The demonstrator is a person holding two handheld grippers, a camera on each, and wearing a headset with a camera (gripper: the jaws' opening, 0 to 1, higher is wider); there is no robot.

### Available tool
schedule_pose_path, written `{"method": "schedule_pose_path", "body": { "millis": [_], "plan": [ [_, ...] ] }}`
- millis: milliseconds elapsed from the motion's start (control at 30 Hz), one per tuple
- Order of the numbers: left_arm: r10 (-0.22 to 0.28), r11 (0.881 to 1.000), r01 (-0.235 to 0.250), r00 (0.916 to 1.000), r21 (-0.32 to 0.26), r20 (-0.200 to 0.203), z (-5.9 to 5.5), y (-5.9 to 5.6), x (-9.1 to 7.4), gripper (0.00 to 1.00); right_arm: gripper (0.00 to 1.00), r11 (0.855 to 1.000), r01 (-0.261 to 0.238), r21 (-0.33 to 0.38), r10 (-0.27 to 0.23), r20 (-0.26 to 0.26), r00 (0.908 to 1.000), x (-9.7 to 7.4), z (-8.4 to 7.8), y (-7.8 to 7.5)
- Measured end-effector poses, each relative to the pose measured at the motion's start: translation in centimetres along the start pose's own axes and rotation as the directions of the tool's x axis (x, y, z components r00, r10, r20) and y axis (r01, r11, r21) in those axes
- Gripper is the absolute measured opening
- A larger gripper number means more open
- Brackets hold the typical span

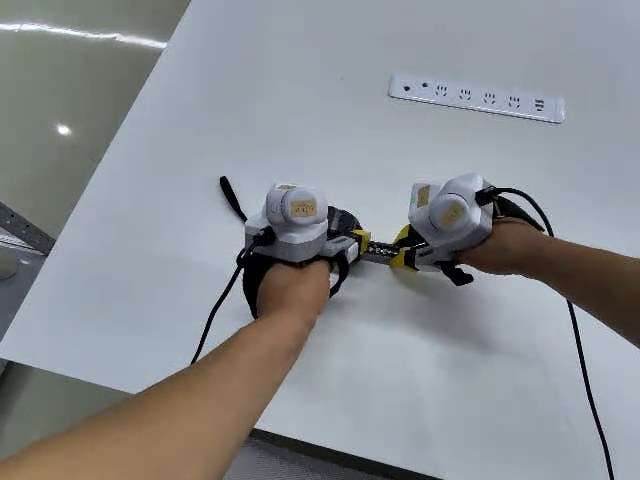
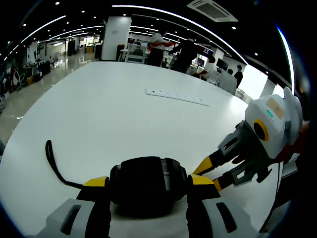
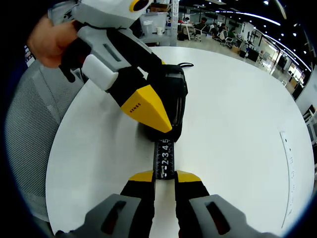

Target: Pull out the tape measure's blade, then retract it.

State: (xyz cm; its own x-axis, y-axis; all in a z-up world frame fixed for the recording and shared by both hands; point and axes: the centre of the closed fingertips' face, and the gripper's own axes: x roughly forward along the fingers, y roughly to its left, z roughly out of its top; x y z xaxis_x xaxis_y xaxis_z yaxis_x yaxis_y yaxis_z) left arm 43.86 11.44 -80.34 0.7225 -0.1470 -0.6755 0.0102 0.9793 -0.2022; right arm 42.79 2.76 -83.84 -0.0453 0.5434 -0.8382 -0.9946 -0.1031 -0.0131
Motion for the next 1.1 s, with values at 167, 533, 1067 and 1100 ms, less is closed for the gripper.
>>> {"method": "schedule_pose_path", "body": {
  "millis": [167,533,1067,1100],
  "plan": [
    [-0.002,1.000,0.002,1.0000,-0.001,0.001,0.0,0.0,0.0,0.58,0.11,1.000,-0.002,-0.002,0.002,0.003,1.0000,0.4,0.4,-0.2],
    [-0.008,1.000,0.008,1.0000,-0.006,-0.001,-0.1,0.0,0.1,0.58,0.11,1.000,-0.006,-0.002,0.006,0.012,0.9999,1.0,1.2,-0.4],
    [-0.011,1.000,0.011,0.9999,-0.010,0.000,-0.1,0.0,0.0,0.58,0.11,1.000,-0.009,-0.014,0.009,0.011,0.9999,1.5,2.0,-0.1],
    [-0.012,1.000,0.012,0.9999,-0.010,-0.001,-0.2,0.0,0.0,0.58,0.11,1.000,-0.008,-0.015,0.008,0.010,0.9999,1.5,2.0,-0.2]
  ]
}}
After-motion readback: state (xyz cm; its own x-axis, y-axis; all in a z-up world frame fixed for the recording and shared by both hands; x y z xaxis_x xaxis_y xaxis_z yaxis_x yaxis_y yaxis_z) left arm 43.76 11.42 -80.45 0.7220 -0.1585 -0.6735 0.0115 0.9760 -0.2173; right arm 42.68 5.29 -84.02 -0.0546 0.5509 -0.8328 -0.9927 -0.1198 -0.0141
